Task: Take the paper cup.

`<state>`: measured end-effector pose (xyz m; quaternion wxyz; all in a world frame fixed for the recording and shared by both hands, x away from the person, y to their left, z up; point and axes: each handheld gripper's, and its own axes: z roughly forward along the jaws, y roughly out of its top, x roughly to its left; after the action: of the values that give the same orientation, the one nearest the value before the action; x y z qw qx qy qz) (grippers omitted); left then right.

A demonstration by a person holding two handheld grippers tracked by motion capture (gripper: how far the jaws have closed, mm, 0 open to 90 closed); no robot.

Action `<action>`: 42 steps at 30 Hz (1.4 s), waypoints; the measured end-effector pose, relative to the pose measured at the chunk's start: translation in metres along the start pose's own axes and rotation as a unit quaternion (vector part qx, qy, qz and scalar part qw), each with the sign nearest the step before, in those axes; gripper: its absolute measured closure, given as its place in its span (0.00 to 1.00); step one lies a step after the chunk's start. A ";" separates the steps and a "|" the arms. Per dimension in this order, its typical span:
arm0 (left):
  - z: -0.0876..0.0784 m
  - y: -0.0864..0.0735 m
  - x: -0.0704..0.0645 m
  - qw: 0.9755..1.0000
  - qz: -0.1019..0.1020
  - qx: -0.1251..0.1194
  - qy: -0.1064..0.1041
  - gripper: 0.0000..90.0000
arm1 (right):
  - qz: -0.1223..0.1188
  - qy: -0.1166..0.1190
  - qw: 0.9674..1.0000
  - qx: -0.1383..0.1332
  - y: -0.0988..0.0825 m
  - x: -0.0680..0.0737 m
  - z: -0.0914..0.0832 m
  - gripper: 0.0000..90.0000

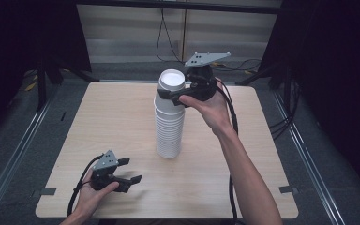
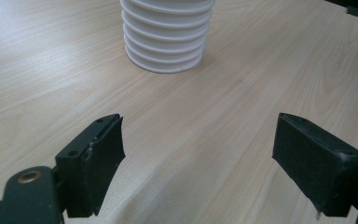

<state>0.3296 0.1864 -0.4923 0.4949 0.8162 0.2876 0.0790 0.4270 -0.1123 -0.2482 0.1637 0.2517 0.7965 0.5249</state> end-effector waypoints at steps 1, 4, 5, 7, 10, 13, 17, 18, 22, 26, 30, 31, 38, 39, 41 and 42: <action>0.000 0.000 0.000 1.000 -0.001 0.000 0.000 0.18 | 0.001 0.001 1.000 -0.003 0.000 0.000 0.000 0.24; 0.000 0.000 0.000 1.000 0.000 0.001 0.000 0.18 | 0.001 0.002 1.000 -0.009 0.001 0.000 -0.002 0.25; 0.000 0.000 0.000 1.000 0.001 0.001 0.000 0.18 | 0.002 0.004 1.000 -0.017 0.001 0.000 -0.002 0.25; 0.000 0.000 0.000 1.000 0.001 0.001 0.000 0.18 | 0.004 0.006 1.000 -0.022 0.002 0.000 -0.003 0.25; 0.000 0.000 0.000 1.000 0.000 0.000 0.000 0.18 | 0.004 0.005 1.000 -0.029 0.002 0.000 -0.004 0.25; 0.000 0.000 0.000 1.000 0.000 0.000 0.000 0.18 | 0.006 0.003 0.999 -0.039 0.003 0.000 -0.005 0.25; 0.000 0.000 0.000 1.000 0.000 0.001 -0.001 0.18 | 0.004 0.002 0.999 -0.049 0.004 0.000 -0.006 0.25; 0.000 0.000 0.000 1.000 0.000 0.000 -0.001 0.18 | 0.002 0.002 0.999 -0.051 0.004 0.000 -0.006 0.25; 0.001 0.000 0.000 1.000 -0.001 0.001 -0.002 0.18 | 0.000 0.000 0.998 -0.057 0.004 0.000 -0.007 0.25; 0.001 0.000 0.000 1.000 0.000 0.002 -0.001 0.18 | 0.006 0.002 0.997 -0.075 0.005 -0.001 -0.010 0.25; 0.001 0.000 0.001 1.000 -0.002 0.000 0.001 0.18 | 0.005 0.004 0.996 -0.086 0.006 -0.003 -0.011 0.25; 0.001 0.000 0.001 1.000 0.000 0.002 0.001 0.18 | 0.006 0.007 0.996 -0.089 0.005 -0.004 -0.012 0.25; 0.001 -0.001 0.001 1.000 -0.002 0.002 0.000 0.18 | 0.018 0.009 0.993 -0.113 0.007 -0.006 -0.017 0.25; 0.001 -0.001 0.001 1.000 -0.002 0.002 0.000 0.18 | 0.018 0.011 0.993 -0.116 0.007 -0.006 -0.017 0.25; 0.001 -0.001 0.001 1.000 -0.002 0.002 0.000 0.18 | 0.020 0.010 0.993 -0.117 0.007 -0.006 -0.018 0.25; 0.001 -0.001 0.001 1.000 -0.002 0.002 0.000 0.18 | 0.023 0.012 0.992 -0.121 0.007 -0.008 -0.020 0.25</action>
<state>0.3306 0.1862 -0.4935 0.4935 0.8165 0.2895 0.0771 0.4246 -0.1299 -0.2343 0.1713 0.2419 0.7233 0.6237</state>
